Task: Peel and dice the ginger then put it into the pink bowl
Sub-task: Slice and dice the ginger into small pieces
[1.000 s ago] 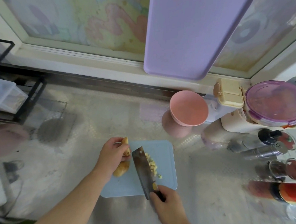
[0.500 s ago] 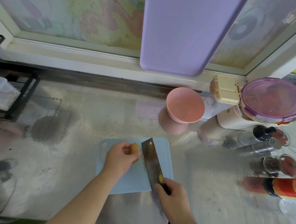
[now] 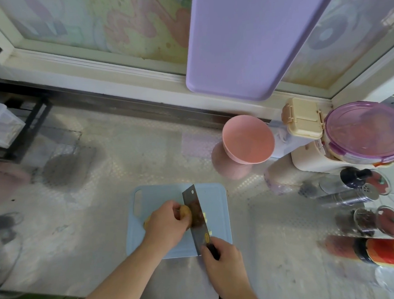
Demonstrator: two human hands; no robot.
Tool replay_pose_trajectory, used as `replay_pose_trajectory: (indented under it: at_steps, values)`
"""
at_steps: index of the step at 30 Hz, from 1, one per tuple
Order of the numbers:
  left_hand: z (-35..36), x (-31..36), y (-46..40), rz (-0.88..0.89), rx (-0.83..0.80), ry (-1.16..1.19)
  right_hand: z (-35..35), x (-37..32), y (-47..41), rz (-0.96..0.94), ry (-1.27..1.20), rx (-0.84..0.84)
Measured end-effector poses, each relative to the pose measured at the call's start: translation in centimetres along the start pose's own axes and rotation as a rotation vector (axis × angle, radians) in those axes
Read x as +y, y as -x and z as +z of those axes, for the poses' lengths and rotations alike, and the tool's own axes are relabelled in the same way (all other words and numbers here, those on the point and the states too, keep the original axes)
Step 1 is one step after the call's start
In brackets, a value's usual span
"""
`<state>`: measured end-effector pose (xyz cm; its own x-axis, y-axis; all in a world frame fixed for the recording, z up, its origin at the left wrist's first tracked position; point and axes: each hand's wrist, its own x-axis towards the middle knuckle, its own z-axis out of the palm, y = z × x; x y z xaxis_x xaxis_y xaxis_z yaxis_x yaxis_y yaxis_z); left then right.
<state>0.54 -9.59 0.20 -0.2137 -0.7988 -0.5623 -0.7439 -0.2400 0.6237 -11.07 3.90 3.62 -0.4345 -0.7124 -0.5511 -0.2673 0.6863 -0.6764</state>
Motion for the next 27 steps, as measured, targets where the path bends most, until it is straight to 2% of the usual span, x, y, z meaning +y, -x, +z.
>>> replay_pose_trajectory:
  at_steps: [4, 7, 17, 27]
  values:
    - [0.4, 0.0, 0.3, 0.032, 0.042, -0.161, -0.2, 0.0, -0.2, 0.004, 0.030, -0.021]
    - [0.7, 0.0, 0.3, 0.030, 0.054, -0.192, -0.3, -0.2, -0.1, -0.022, 0.053, -0.003]
    - [1.9, -0.6, 0.4, -0.002, 0.038, -0.053, 0.2, 0.4, 0.0, -0.099, 0.260, -0.005]
    - [2.6, -1.6, 0.1, -0.038, 0.022, 0.031, 0.3, 0.9, 0.1, -0.110, 0.190, -0.006]
